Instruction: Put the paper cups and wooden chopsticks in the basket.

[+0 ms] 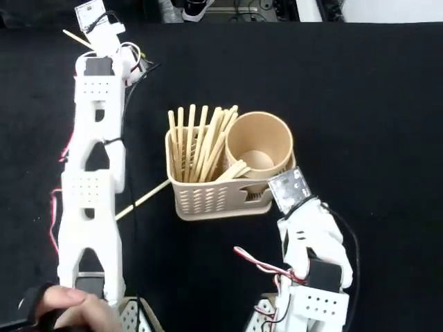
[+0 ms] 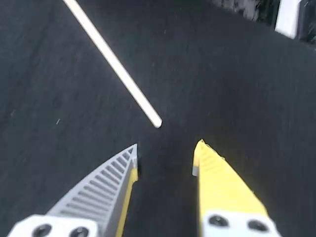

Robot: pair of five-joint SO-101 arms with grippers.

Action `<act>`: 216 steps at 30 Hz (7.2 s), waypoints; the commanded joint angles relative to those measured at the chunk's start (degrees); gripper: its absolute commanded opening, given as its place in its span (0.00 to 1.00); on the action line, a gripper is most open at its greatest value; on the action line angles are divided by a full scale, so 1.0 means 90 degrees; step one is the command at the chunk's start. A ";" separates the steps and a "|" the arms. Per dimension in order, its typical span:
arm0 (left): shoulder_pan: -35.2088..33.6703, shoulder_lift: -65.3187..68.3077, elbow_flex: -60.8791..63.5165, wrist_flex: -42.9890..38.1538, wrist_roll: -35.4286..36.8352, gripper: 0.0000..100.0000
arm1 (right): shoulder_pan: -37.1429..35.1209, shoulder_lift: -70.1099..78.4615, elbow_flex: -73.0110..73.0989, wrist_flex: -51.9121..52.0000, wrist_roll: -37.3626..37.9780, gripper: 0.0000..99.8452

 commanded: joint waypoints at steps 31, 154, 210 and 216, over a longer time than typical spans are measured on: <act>-0.0239 0.1797 -0.0552 -0.4220 -0.2882 0.03 | -0.0029 -0.0259 -0.0015 0.0020 0.0039 0.01; -0.0210 0.1299 -0.2300 -0.0967 -0.1172 0.03 | -0.0029 -0.0259 -0.0015 0.0020 0.0049 0.01; -0.0972 0.1104 -0.1206 -0.0283 -0.0449 0.10 | -0.0020 -0.0259 -0.0015 0.0029 0.0049 0.01; -0.1031 0.1104 -0.1255 -0.0459 -0.0410 0.26 | -0.0020 -0.0259 -0.0015 0.0029 0.0049 0.01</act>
